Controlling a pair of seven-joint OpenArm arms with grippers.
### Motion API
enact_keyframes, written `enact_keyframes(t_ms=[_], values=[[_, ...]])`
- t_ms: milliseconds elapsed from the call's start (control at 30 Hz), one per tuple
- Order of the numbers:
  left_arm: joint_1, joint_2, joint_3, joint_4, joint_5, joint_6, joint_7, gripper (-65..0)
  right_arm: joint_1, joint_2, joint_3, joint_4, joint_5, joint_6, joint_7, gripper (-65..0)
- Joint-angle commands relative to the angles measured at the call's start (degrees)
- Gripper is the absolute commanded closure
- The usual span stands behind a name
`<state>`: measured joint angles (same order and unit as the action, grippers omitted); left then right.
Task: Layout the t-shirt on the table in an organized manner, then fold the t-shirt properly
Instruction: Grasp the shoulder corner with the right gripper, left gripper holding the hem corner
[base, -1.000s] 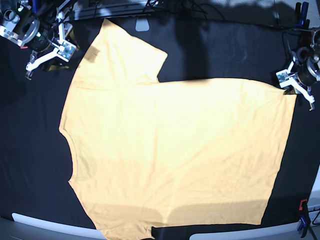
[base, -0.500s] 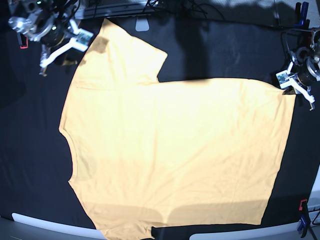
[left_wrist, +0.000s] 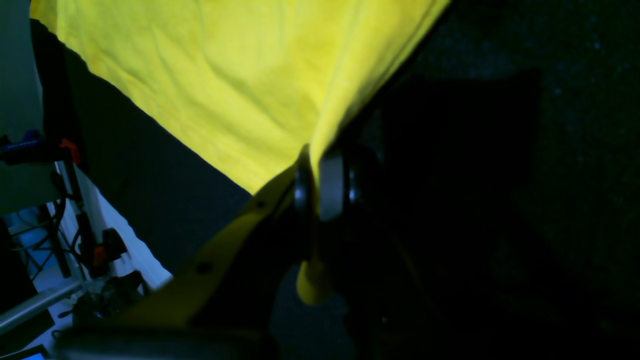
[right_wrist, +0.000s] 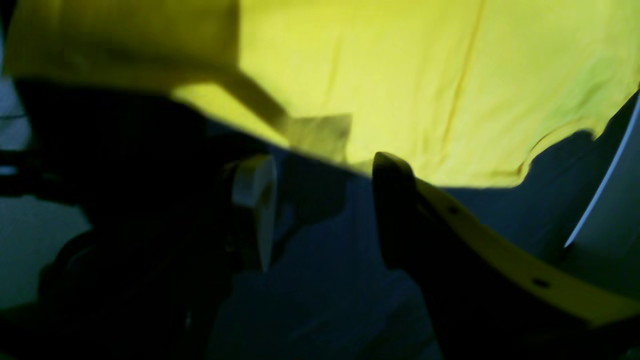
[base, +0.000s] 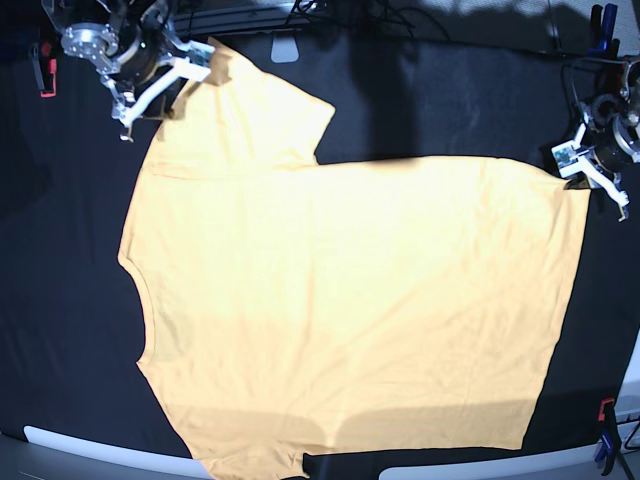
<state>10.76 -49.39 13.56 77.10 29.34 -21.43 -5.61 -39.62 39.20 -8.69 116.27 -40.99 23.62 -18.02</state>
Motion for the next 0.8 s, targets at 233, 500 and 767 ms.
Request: enact_keyframes(t_ms=[233,500,767], values=[[-0.3,-1.1,-0.3,0.3,-0.4,-0.3,-0.5,0.0,3.1,0.7,-2.3,-3.2,-0.9,-0.7,0.2,-29.9],[-0.3,-1.1,-0.3,0.3,-0.4,-0.3,-0.5,0.0,7.2,0.3,-5.4,-6.3,-0.8,-0.9,0.7,-29.9],[-0.3,-1.1,-0.3,0.3,-0.4,-0.3,-0.5,0.0,11.8,-1.6,-9.2,-6.3,0.0,-1.6,0.7,-29.9]])
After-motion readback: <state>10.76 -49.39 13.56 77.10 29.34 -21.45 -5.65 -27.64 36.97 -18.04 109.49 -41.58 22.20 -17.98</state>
